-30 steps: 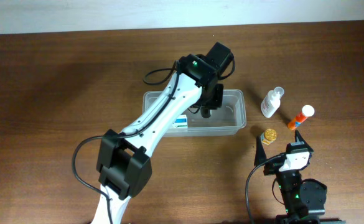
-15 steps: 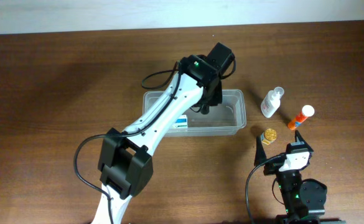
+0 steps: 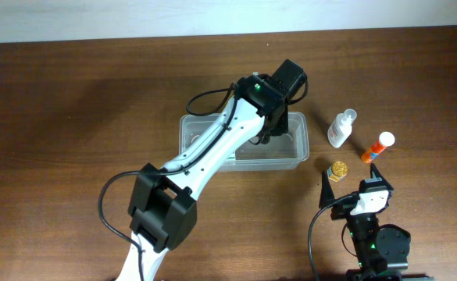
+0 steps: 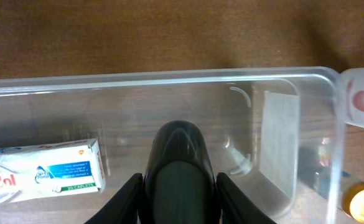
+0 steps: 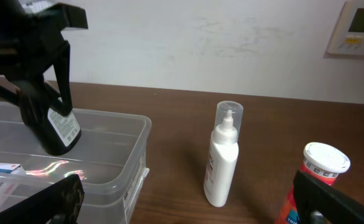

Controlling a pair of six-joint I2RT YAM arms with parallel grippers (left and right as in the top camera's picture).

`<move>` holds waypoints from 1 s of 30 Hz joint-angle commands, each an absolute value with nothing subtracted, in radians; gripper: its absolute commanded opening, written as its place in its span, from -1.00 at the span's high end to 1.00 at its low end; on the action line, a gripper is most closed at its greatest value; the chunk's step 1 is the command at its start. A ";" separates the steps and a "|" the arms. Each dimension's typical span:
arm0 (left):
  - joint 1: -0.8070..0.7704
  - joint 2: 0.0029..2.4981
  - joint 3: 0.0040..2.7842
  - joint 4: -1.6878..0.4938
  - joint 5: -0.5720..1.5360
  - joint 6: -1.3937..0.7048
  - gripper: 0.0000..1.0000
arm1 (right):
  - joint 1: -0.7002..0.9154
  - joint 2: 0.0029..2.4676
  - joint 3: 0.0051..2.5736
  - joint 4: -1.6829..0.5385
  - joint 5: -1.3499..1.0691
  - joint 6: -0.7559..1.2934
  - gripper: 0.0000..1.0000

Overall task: Pack container
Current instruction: 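Lower the dark bottle upright into the container and release it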

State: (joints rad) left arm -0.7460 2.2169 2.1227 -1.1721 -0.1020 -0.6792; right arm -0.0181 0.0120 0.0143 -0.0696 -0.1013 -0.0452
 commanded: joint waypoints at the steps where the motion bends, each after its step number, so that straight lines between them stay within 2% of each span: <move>1: -0.744 2.257 2.138 -1.166 -0.125 -0.696 0.65 | -0.027 0.004 0.006 -0.070 -0.093 -0.044 -0.97; 25: -0.744 2.357 2.138 -1.135 -0.129 -0.696 0.64 | -0.027 0.004 0.006 -0.070 -0.093 -0.044 -0.97; 30: -0.744 2.357 2.138 -1.136 -0.128 -0.696 0.42 | -0.027 0.004 0.006 -0.070 -0.093 -0.044 -0.97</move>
